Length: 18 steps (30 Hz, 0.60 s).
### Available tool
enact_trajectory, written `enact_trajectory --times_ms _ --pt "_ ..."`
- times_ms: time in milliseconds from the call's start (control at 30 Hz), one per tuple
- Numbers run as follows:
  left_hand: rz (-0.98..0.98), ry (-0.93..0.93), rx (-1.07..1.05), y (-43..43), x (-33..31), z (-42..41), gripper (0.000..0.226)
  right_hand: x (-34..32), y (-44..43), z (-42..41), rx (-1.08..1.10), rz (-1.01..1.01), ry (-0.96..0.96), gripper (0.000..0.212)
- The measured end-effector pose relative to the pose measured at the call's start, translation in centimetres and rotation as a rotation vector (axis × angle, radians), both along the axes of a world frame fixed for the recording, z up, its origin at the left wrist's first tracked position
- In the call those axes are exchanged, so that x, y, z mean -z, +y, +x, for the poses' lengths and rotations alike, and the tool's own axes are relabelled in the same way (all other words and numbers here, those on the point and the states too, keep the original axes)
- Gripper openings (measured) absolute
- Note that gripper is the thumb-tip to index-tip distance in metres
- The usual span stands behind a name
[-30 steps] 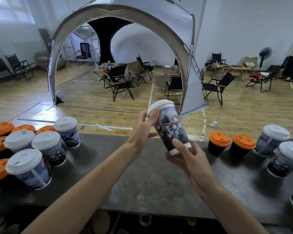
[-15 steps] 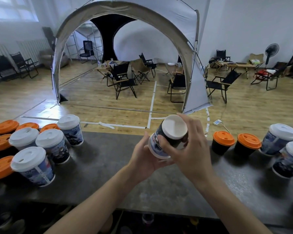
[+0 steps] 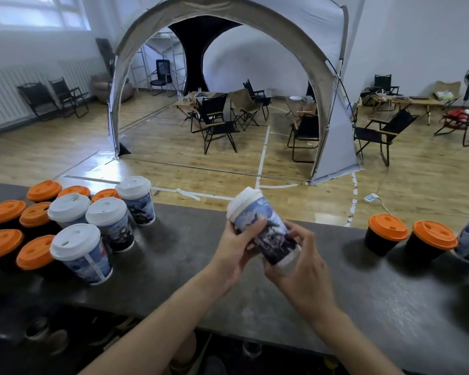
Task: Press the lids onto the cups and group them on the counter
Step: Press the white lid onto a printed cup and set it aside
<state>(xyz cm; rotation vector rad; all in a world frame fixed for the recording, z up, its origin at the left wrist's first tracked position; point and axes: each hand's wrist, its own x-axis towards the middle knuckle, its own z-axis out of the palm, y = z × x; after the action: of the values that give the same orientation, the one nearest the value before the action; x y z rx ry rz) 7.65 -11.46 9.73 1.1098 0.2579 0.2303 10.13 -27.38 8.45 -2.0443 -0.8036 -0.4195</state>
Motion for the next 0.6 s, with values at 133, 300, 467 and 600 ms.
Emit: enact_trajectory --times_ms 133,300,467,600 --pt "0.373 0.075 -0.183 1.6 2.9 -1.0 0.082 3.6 2.2 1.1 -0.103 0.059 0.197 0.077" --pt "0.519 0.038 -0.261 3.7 5.1 -1.2 0.078 5.4 6.7 2.3 -0.21 0.085 0.462 0.069" --pt "0.633 0.105 -0.382 8.0 6.2 -0.7 0.074 6.0 11.5 3.8 -0.312 -0.05 0.583 0.07" --pt "0.74 0.183 -0.556 12.5 5.8 0.0 0.075 5.0 14.5 5.1 -0.349 -0.145 0.62 0.071"
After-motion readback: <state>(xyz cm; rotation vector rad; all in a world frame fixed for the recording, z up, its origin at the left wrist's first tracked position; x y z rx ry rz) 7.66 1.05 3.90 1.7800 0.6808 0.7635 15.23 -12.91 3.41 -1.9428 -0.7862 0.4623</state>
